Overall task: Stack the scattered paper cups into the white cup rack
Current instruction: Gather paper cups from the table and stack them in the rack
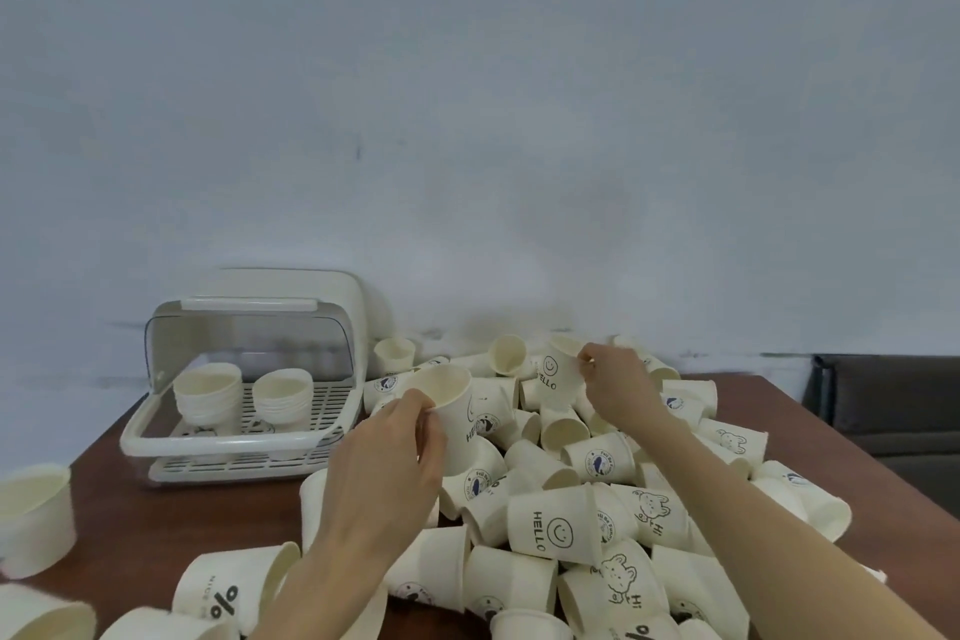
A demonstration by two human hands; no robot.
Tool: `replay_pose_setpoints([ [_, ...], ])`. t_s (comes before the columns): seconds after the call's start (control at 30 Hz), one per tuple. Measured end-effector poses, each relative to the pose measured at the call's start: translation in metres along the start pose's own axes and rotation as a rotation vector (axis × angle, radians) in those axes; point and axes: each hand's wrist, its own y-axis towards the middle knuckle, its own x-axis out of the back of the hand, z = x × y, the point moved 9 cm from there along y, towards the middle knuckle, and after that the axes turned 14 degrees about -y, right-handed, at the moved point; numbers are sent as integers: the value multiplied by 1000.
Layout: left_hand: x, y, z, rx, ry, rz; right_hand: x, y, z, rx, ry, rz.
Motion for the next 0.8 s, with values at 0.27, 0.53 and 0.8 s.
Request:
replay_pose_setpoints([
  [0.27, 34, -10, 3, 31, 8, -23, 23, -42, 31, 105, -95, -49],
  [0.53, 57, -16, 14, 47, 63, -59, 35, -65, 82, 209, -51, -93],
  [0.8, 82, -23, 33, 88, 87, -83, 48, -89, 146, 346, 45, -118],
])
